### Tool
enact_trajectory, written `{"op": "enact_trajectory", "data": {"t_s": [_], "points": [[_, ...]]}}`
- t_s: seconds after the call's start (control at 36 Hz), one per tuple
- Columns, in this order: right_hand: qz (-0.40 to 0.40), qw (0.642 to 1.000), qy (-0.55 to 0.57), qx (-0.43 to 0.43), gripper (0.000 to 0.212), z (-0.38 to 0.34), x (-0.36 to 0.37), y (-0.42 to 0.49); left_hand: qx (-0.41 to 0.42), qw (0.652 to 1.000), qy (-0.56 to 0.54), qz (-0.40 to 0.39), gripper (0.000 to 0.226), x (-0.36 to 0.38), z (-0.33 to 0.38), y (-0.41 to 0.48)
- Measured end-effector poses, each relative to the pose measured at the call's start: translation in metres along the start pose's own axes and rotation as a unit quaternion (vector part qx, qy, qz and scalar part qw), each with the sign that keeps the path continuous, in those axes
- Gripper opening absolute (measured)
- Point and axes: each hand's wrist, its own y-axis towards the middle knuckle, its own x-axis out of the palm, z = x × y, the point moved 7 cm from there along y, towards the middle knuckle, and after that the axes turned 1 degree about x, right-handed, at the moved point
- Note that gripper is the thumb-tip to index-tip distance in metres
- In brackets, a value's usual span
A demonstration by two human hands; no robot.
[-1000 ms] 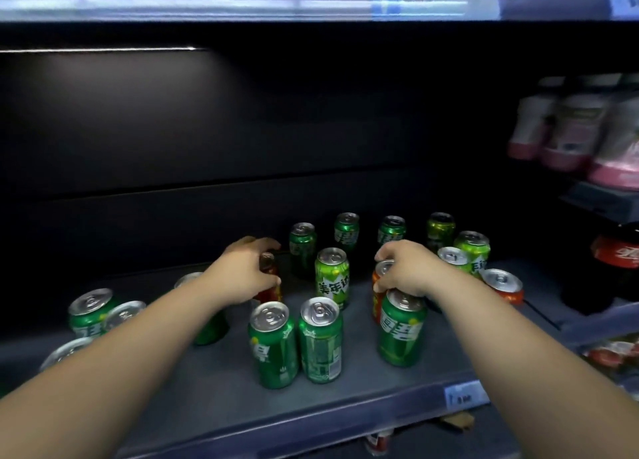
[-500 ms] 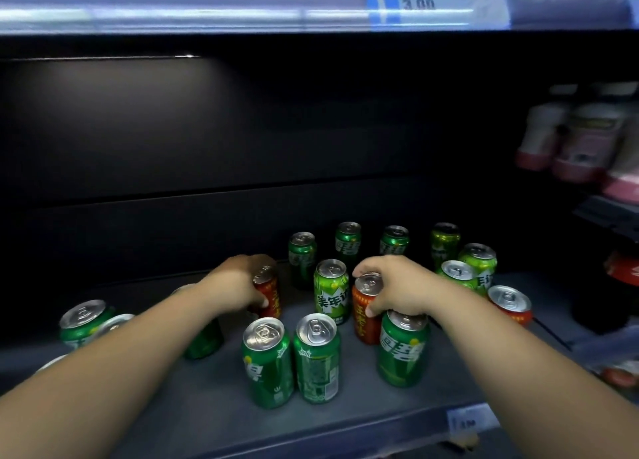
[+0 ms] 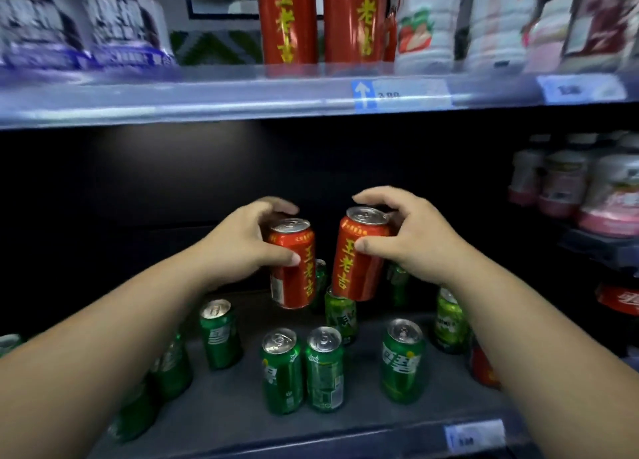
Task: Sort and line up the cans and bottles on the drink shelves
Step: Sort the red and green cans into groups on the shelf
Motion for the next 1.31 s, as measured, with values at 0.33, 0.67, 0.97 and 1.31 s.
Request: {"op": "enact_trajectory", "data": {"t_s": [0.33,0.67,0.97,1.31], "points": [[0.048,0.993,0.071,-0.079,0.048,-0.114,-0.042,-0.039,0.127,0.988,-0.083,0.006,0.061,-0.038,0.119,-0.048],[0.118,0.984,0.103,-0.083,0.043,-0.18,-0.067,-0.056,0.189,0.968,-0.16,0.038,0.055,-0.082,0.189,-0.07],[0.139,0.975,0.134,-0.112,0.035,-0.196,-0.088,-0.045,0.173,0.968,-0.142,0.111,0.055,-0.11,0.191,-0.076],[0.12,0.973,0.086,-0.177,0.035,-0.204,-0.126,0.018,0.196,0.946,-0.152,0.211,0.051,-0.127,0.205,-0.026]]}}
